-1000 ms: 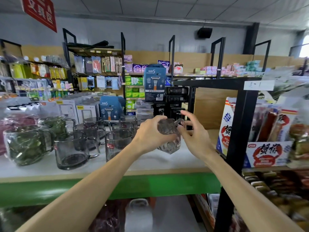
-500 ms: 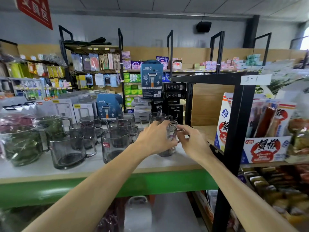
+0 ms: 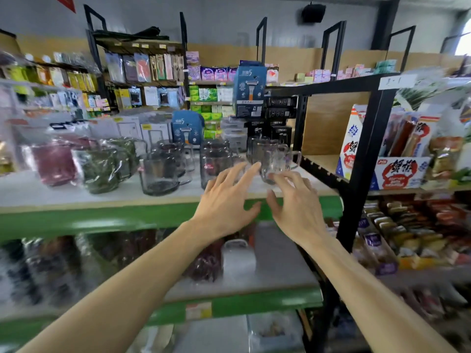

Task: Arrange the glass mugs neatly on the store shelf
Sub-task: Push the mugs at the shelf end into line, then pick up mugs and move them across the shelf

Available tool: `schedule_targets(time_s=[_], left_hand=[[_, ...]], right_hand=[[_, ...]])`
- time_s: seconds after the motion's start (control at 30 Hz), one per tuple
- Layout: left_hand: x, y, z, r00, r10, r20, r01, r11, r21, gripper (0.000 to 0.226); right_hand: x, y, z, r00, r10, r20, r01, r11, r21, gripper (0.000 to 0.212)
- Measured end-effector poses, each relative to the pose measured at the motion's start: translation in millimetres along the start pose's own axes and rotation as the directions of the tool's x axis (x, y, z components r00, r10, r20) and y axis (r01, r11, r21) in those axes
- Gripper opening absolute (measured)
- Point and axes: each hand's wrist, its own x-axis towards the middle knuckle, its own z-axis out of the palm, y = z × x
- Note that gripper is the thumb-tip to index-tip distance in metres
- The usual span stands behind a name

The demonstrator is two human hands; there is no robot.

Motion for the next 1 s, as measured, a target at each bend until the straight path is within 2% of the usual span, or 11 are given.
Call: schedule_targets(time_s=[0.13, 0.3, 0.4, 0.5, 0.57, 0.7, 0.83, 1.0], left_hand=[[-55, -10, -7, 0.999, 0.029, -0.026, -0.027, 0.998, 0.055, 0.075], [-115, -34, 19, 0.994, 0.107, -0.019, -0.103, 0.984, 0.145, 0.054], [-127, -55, 45, 0.995, -0.027, 0.098, 0.009, 0.983, 0.182, 0.062], [-115, -76, 71, 0.959, -0.201, 0.198, 0.160, 0.966, 0.203, 0.078], [-103, -89, 90, 0.935, -0.254, 0.247, 0.200, 0.954, 0.223, 0.085], [-81, -112, 128, 0.876, -0.305, 0.374, 0.213, 0.940, 0.268, 0.094], [-67, -123, 148, 0.775, -0.356, 0.522, 0.206, 0.923, 0.324, 0.097], [-63, -133, 154, 0.783, -0.332, 0.526, 0.168, 0.927, 0.336, 0.086]], right_hand=[[-44, -33, 5, 0.998, 0.002, 0.056, 0.001, 0.999, -0.052, 0.038], [-82, -42, 33, 0.992, 0.027, 0.123, -0.018, 0.997, -0.076, 0.034], [-89, -38, 60, 0.984, 0.056, 0.169, -0.045, 0.997, -0.065, 0.031], [-84, -29, 91, 0.962, 0.100, 0.253, -0.090, 0.995, -0.051, 0.036], [-78, -21, 114, 0.940, 0.120, 0.320, -0.108, 0.993, -0.053, 0.042], [-67, -3, 156, 0.838, 0.224, 0.498, -0.189, 0.975, -0.119, 0.057], [-56, 8, 187, 0.717, 0.278, 0.640, -0.301, 0.951, -0.076, 0.067], [-45, 19, 211, 0.576, 0.279, 0.768, -0.328, 0.940, -0.096, 0.100]])
